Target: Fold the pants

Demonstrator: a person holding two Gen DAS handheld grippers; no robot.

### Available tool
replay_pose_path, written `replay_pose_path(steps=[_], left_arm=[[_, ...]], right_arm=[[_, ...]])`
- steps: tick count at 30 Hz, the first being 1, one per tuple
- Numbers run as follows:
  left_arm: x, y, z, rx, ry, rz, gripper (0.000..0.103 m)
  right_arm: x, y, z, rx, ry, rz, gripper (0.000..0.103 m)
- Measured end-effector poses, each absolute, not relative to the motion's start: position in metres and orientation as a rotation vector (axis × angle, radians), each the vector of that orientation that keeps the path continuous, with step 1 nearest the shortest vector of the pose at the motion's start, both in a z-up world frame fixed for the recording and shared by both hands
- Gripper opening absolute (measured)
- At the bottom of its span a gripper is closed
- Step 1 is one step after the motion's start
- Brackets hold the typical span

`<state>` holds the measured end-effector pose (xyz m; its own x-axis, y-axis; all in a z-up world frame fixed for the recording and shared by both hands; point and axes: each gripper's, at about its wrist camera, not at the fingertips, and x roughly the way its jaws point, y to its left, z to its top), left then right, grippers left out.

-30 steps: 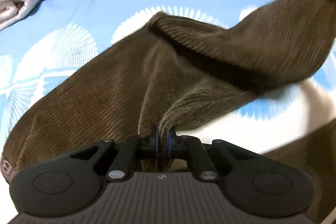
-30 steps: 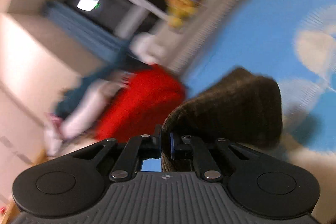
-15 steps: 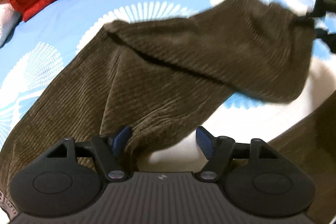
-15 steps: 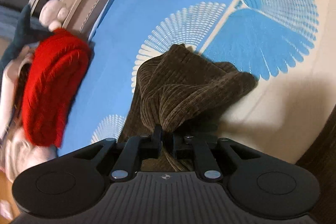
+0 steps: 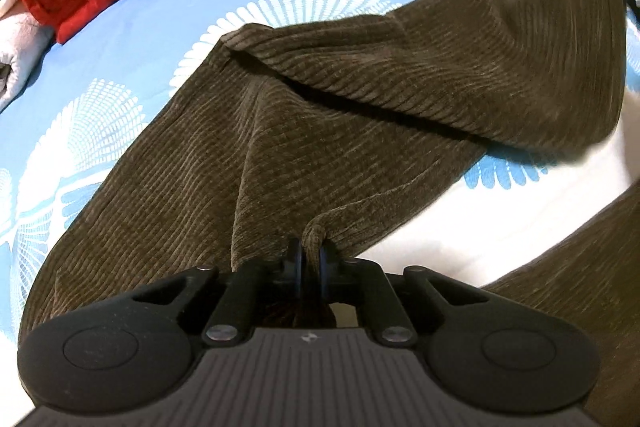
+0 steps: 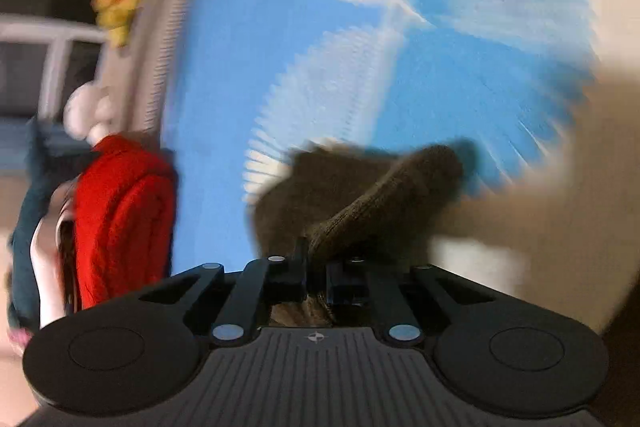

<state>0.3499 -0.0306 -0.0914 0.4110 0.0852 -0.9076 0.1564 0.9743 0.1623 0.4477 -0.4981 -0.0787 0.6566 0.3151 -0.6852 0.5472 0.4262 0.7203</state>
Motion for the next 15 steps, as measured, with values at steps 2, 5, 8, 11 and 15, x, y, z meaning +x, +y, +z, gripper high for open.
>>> replay_pose_path(steps=[2,5,8,11,15], left_arm=[[0.347,-0.03,-0.086,0.213,1.135,-0.06,0.008],[0.344,-0.031,-0.084,0.193,1.142,-0.149,0.008],[0.336,-0.042,-0.085,0.238,1.174,-0.26,0.008],[0.331,-0.049,-0.089,0.285,1.189,-0.292,0.008],[0.332,-0.045,-0.087,0.271,1.196,-0.29,0.008]], right_arm=[[0.455,-0.493,-0.037,1.094,0.737,-0.023,0.007],[0.441,-0.507,0.018,0.928,0.448,-0.057,0.007],[0.435,-0.534,0.014,0.79,0.485,-0.346,0.007],[0.441,-0.554,-0.033,0.713,0.768,-0.547,0.007],[0.441,-0.564,-0.072,0.79,0.896,-0.546,0.007]])
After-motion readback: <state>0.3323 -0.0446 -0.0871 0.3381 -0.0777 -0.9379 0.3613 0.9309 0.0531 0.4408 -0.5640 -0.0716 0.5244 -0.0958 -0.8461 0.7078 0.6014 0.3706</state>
